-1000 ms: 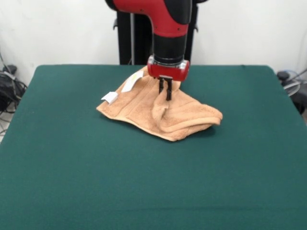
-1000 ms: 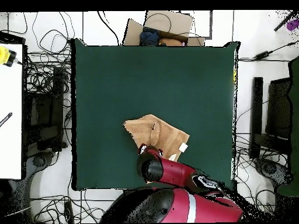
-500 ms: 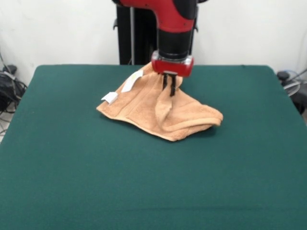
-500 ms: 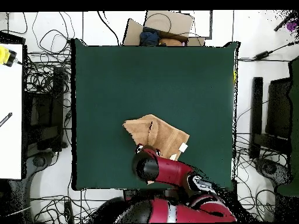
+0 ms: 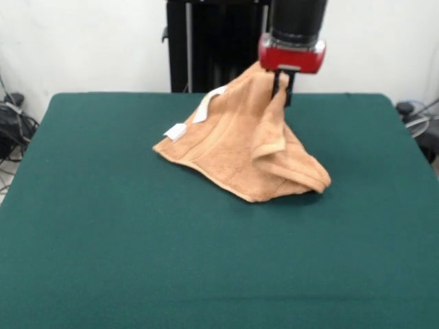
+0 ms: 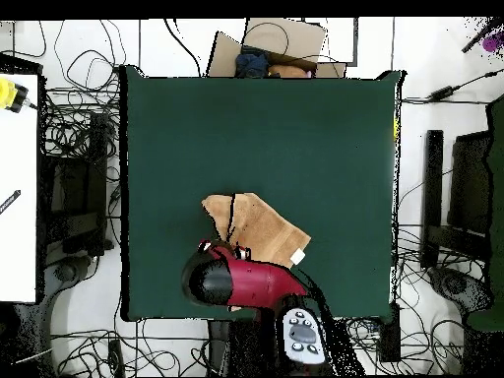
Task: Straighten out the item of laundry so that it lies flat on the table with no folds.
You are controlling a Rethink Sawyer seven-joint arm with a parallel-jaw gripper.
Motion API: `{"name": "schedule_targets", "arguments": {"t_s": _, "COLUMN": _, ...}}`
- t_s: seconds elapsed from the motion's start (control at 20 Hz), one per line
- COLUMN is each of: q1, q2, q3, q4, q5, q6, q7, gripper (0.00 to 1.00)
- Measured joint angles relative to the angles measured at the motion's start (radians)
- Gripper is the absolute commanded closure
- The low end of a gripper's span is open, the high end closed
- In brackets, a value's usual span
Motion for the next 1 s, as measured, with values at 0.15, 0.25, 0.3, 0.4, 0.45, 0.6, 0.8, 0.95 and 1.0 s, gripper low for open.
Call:
{"name": "schedule_targets", "arguments": {"t_s": 0.15, "q1": 0.003, "q2": -0.031, "q3": 0.000, "q4": 0.009, "q5": 0.001, "q6": 0.001, "q7": 0.000, "gripper": 1.00}}
{"name": "schedule_targets", "arguments": {"t_s": 0.25, "q1": 0.004, "q2": -0.042, "q3": 0.000, "q4": 0.016, "q5": 0.001, "q6": 0.001, "q7": 0.000, "gripper": 1.00}}
{"name": "schedule_targets", "arguments": {"t_s": 0.3, "q1": 0.004, "q2": -0.043, "q3": 0.000, "q4": 0.018, "q5": 0.001, "q6": 0.001, "q7": 0.000, "gripper": 1.00}}
{"name": "schedule_targets", "arguments": {"t_s": 0.4, "q1": 0.004, "q2": -0.044, "q3": 0.000, "q4": 0.020, "q5": 0.001, "q6": 0.001, "q7": 0.000, "gripper": 1.00}}
{"name": "schedule_targets", "arguments": {"t_s": 0.45, "q1": 0.004, "q2": -0.044, "q3": 0.000, "q4": 0.021, "q5": 0.001, "q6": 0.001, "q7": 0.000, "gripper": 1.00}}
{"name": "schedule_targets", "arguments": {"t_s": 0.6, "q1": 0.009, "q2": -0.044, "q3": 0.000, "q4": 0.024, "q5": 0.001, "q6": 0.001, "q7": 0.000, "gripper": 1.00}}
{"name": "schedule_targets", "arguments": {"t_s": 0.8, "q1": 0.013, "q2": -0.055, "q3": 0.001, "q4": 0.029, "q5": 0.001, "q6": 0.001, "q7": 0.000, "gripper": 1.00}}
{"name": "schedule_targets", "arguments": {"t_s": 0.95, "q1": 0.008, "q2": -0.097, "q3": 0.001, "q4": 0.040, "q5": 0.001, "q6": 0.033, "q7": 0.000, "gripper": 1.00}}
{"name": "schedule_targets", "arguments": {"t_s": 1.0, "q1": 0.000, "q2": -0.119, "q3": 0.002, "q4": 0.041, "q5": 0.001, "q6": 0.061, "q7": 0.000, "gripper": 1.00}}
